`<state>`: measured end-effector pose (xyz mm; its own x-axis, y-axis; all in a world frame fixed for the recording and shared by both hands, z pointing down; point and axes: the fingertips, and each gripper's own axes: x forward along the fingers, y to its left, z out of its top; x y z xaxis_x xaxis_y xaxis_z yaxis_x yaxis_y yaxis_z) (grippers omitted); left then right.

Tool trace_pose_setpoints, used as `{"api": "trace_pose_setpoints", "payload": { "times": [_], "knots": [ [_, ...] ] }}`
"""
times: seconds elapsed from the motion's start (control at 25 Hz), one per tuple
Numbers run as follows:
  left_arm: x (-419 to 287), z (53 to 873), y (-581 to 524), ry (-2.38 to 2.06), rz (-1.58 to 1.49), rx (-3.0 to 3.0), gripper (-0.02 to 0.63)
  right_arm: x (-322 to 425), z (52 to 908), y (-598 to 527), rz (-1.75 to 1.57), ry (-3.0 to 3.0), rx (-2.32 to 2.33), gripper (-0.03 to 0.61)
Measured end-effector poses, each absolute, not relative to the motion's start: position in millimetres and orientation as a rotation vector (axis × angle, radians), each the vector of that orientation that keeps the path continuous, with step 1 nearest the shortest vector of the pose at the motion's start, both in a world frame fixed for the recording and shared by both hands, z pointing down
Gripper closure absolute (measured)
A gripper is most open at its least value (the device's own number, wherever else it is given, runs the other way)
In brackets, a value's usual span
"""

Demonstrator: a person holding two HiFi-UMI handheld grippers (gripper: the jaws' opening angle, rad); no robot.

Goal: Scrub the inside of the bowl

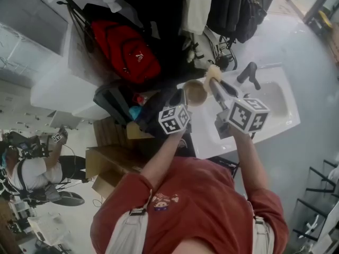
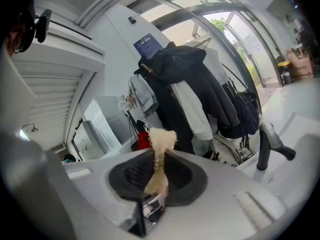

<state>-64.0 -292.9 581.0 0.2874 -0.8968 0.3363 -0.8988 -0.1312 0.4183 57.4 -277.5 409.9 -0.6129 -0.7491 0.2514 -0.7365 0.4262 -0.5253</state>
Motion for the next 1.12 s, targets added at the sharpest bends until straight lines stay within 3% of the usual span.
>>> {"api": "trace_pose_setpoints", "payload": {
  "times": [0.88, 1.12],
  "knots": [
    [-69, 651, -286, -1.556, 0.107, 1.853, 0.583, 59, 426, -276, -0.997, 2.638, -1.387, 0.529],
    [-66, 652, -286, -1.538, 0.122, 1.866, 0.480, 59, 427, -275, -0.997, 2.646, -1.383, 0.529]
  ]
}}
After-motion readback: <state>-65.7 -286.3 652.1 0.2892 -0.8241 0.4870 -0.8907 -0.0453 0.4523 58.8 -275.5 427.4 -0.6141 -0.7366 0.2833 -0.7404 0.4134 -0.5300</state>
